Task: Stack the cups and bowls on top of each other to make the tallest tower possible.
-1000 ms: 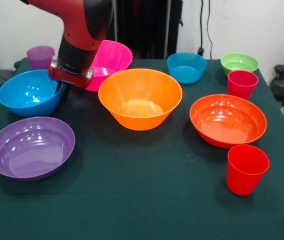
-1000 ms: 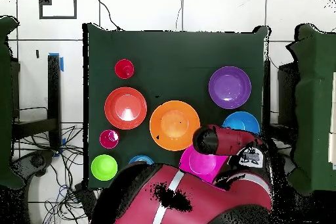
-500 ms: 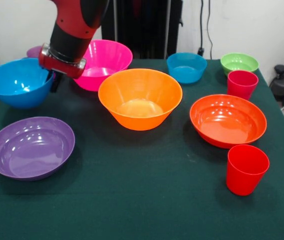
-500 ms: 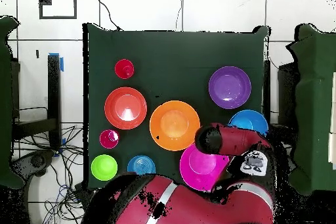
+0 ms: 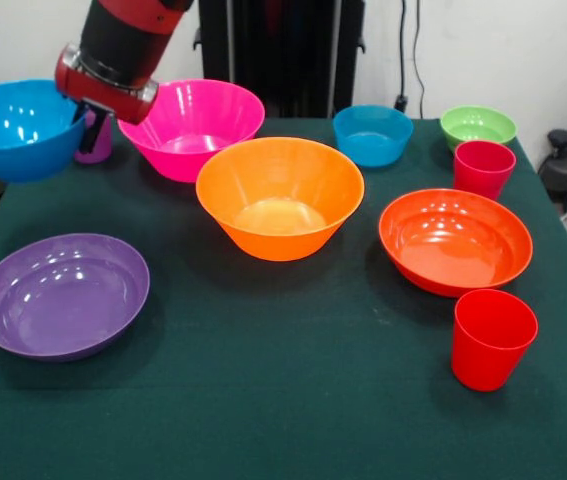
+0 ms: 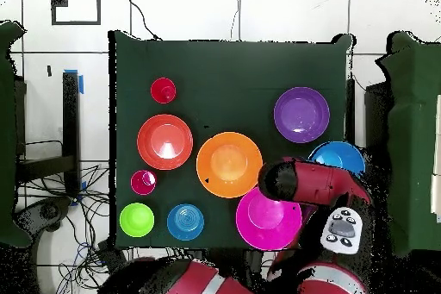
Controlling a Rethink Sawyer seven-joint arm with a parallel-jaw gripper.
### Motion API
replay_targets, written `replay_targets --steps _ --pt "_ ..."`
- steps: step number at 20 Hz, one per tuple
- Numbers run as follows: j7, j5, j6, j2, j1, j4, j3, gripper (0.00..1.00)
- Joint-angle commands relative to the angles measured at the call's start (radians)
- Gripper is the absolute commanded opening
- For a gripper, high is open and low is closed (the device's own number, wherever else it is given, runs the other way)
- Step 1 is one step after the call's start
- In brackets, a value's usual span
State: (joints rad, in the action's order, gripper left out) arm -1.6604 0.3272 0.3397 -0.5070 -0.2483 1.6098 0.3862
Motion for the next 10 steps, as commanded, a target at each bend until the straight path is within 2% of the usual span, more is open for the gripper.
replay_targets --steps 1,10 --pt "0.021 0.031 0.187 -0.103 0.048 0.004 -0.050 0.00" --pt "0.018 0.017 0.336 -0.161 0.107 -0.082 -0.068 0.00"
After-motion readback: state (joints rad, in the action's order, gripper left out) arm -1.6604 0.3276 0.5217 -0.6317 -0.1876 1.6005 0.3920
